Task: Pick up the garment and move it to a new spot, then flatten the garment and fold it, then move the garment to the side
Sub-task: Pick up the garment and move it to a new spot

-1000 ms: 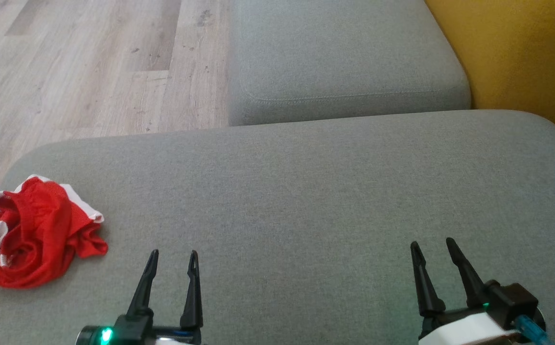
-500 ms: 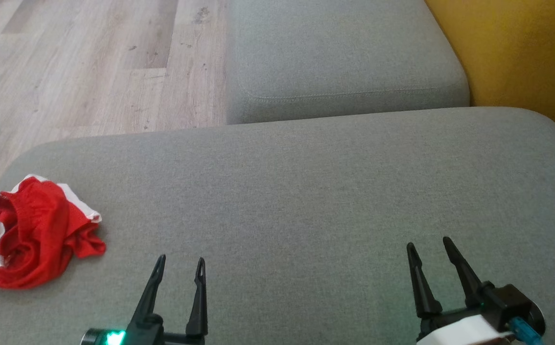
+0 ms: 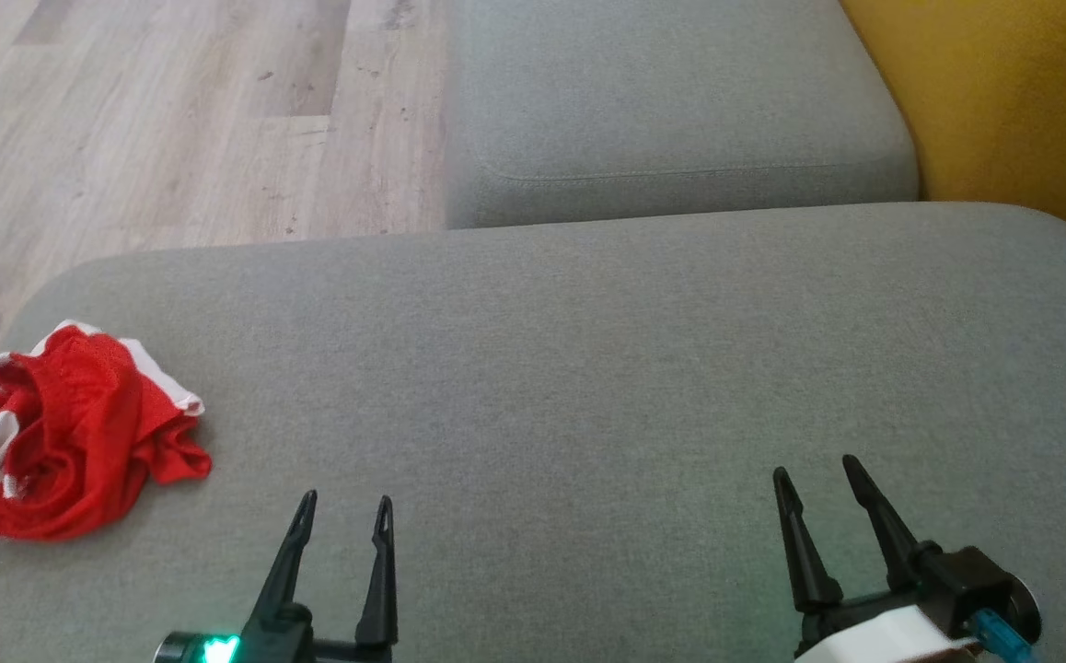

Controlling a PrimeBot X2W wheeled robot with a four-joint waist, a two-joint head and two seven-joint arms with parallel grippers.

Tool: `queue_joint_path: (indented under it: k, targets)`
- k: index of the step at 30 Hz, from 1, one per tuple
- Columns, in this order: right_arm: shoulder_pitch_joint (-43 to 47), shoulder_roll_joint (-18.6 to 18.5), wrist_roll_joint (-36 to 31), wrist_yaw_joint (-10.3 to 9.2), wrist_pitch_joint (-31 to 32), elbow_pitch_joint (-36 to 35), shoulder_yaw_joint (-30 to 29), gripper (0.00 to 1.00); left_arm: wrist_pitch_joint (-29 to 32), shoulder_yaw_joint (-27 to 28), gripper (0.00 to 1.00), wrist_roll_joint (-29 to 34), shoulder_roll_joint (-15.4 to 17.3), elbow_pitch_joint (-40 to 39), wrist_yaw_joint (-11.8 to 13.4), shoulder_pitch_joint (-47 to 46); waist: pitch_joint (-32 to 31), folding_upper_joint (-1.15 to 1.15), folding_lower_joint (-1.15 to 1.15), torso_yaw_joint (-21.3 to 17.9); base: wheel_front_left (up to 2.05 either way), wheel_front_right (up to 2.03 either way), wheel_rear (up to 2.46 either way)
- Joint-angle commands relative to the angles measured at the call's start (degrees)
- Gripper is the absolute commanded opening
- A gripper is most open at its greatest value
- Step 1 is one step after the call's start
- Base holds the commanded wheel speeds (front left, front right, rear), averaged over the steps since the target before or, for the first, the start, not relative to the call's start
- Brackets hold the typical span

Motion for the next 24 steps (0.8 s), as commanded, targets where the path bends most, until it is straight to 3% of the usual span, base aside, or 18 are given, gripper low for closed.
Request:
queue_joint_path:
  k: [1, 9, 24]
  targets:
    - [-2.41, -0.56, -0.29, -0.04, -0.63, -1.93, 1.45, 1.0, -0.61, 2.11, 1.0, 0.2, 0.06, -2.18, 0.2, -2.17, 0.05, 0.0, -0.01, 0.62, 0.0, 0.0, 0.0]
    - [-2.14, -0.56, 0.4, -0.04, -0.63, -2.07, 2.27, 1.0, -0.61, 3.16, 1.0, 1.03, 0.21, -2.43, -0.22, -2.25, 0.21, 0.0, -0.01, 4.64, 0.0, 0.0, 0.0]
    - [-3.93, -0.56, 2.06, -0.04, -0.63, -2.74, 3.14, 1.0, -0.61, 5.53, 1.0, 1.9, 1.62, -3.57, 0.15, -1.44, 1.31, 0.0, -0.01, 16.98, 0.0, 0.0, 0.0]
